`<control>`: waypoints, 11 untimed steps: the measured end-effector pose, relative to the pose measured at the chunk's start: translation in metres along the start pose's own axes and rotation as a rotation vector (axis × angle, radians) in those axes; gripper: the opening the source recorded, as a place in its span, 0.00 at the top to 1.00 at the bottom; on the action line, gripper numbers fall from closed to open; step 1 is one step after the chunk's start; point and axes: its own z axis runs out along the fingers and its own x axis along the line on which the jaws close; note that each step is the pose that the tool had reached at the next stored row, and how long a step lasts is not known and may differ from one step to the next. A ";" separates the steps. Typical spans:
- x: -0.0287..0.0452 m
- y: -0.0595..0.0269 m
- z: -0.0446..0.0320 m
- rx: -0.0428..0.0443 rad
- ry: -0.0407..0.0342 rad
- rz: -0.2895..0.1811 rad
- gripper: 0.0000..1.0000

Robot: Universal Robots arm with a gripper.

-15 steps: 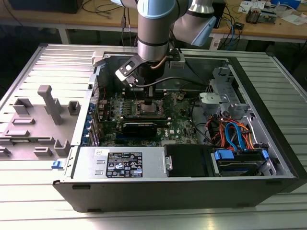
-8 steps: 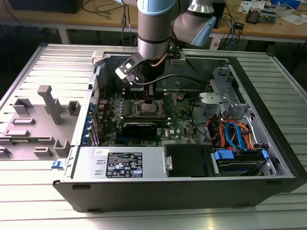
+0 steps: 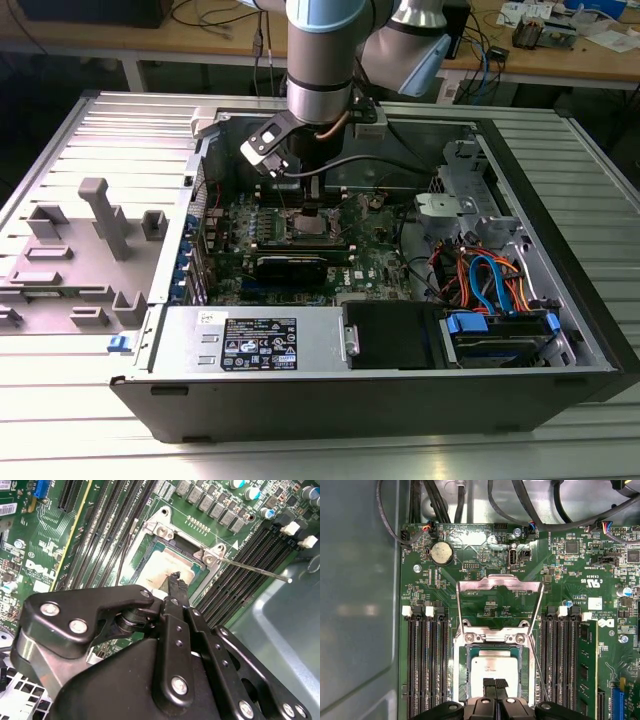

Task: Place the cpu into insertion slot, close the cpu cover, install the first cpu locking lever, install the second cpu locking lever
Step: 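Close the cpu cover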

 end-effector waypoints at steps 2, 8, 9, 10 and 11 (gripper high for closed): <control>0.0000 0.0000 -0.0014 0.0000 0.0028 0.000 0.89; -0.0001 0.0000 -0.0052 0.0002 0.0067 0.000 0.89; -0.0001 0.0000 -0.0060 0.0004 0.0074 0.000 0.89; -0.0001 0.0000 -0.0066 0.0004 0.0075 0.000 0.89; -0.0001 0.0000 -0.0071 0.0005 0.0074 0.000 0.89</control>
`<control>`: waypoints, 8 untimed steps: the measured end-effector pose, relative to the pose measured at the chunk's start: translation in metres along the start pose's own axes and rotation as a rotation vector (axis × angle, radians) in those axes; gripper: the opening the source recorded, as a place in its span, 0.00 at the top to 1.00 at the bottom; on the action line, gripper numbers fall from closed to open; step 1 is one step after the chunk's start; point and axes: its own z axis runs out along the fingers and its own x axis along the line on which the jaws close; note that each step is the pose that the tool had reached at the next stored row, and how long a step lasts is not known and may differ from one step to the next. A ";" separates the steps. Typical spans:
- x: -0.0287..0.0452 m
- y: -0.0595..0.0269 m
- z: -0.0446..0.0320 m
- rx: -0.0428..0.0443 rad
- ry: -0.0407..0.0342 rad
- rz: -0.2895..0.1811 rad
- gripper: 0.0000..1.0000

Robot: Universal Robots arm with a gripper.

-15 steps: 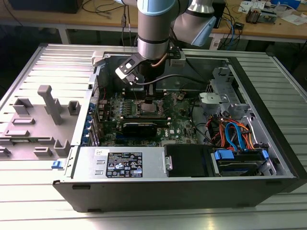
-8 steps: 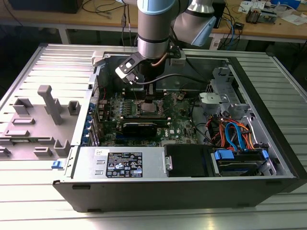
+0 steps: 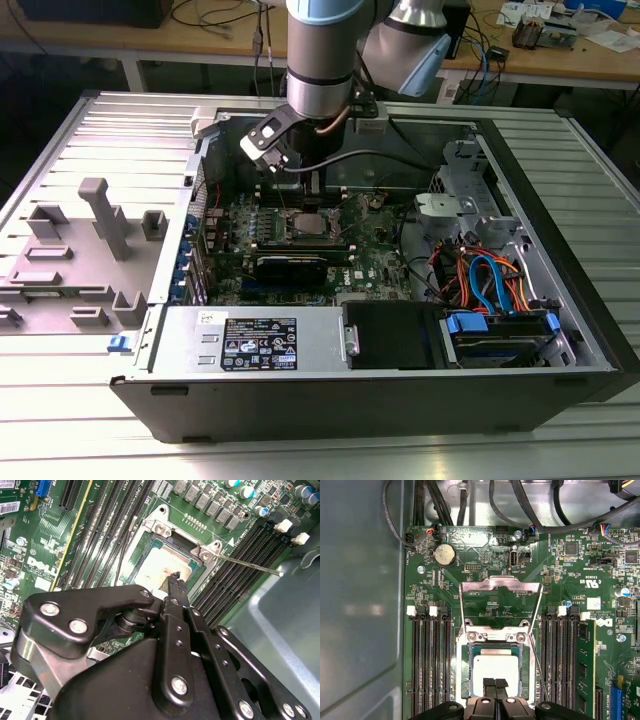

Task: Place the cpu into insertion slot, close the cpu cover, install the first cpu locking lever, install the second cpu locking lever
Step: 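Close the cpu cover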

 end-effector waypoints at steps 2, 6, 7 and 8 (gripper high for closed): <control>0.0000 0.0000 -0.0014 -0.0001 0.0005 0.000 0.89; 0.0000 0.0000 -0.0029 0.0000 0.0012 0.000 0.89; 0.0000 0.0000 -0.0032 0.0001 0.0012 0.000 0.89; 0.0000 0.0000 -0.0041 0.0001 0.0014 0.000 0.89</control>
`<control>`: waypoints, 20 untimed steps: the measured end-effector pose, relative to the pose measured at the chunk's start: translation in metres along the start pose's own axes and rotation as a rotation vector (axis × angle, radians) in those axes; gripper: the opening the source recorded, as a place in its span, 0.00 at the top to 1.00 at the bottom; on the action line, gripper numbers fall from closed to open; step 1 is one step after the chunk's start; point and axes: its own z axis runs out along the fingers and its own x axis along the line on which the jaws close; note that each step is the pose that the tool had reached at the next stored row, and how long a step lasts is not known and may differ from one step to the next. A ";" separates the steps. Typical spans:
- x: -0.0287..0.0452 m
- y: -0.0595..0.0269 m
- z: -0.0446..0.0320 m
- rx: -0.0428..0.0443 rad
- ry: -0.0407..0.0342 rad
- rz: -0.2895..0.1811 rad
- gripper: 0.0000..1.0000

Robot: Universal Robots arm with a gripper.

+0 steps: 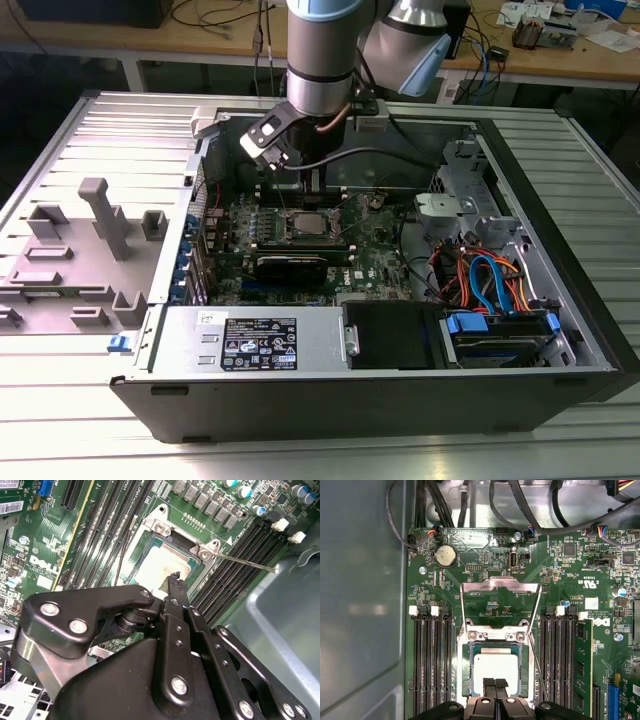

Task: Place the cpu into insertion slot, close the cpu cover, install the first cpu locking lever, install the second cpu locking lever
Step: 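Close the cpu cover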

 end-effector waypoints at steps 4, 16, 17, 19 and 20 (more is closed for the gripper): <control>0.0000 0.0000 -0.0029 0.0000 0.0005 0.000 0.89; 0.0000 0.0000 -0.0056 0.0000 0.0027 0.000 0.89; 0.0000 0.0000 -0.0056 0.0000 0.0028 0.000 0.89; 0.0000 0.0000 -0.0056 0.0000 0.0035 0.000 0.89; 0.0000 0.0000 -0.0056 0.0000 0.0037 0.000 0.89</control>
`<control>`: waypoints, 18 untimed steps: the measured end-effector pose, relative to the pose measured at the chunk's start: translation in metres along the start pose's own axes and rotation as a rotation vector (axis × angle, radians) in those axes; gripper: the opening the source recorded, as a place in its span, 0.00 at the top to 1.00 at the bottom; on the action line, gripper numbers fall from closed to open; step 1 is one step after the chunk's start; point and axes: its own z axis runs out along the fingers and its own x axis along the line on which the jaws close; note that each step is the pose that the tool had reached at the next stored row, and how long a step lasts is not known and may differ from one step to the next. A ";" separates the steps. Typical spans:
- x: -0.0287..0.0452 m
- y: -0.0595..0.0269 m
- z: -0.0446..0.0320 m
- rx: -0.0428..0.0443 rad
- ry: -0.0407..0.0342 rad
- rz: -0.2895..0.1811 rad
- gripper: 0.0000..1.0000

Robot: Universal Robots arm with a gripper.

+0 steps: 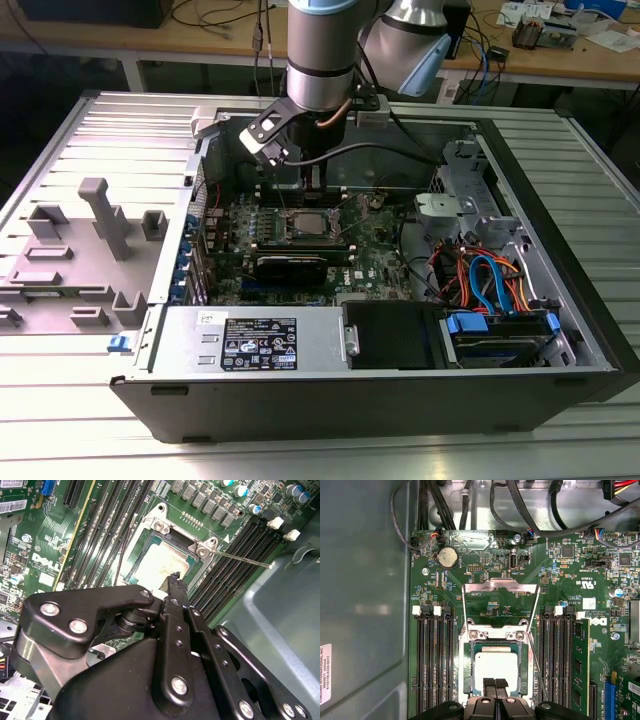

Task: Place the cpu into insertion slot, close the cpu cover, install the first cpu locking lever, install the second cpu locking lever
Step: 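Close the cpu cover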

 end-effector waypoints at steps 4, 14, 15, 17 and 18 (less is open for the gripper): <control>0.0000 0.0000 -0.0006 0.0001 0.0000 0.000 0.89; 0.0000 0.0000 -0.0038 0.0001 0.0003 0.000 0.89; 0.0000 0.0000 -0.0046 0.0000 0.0008 0.000 0.89; 0.0000 0.0000 -0.0059 0.0000 0.0013 0.000 0.89; 0.0001 0.0000 -0.0061 -0.0001 0.0016 0.000 0.89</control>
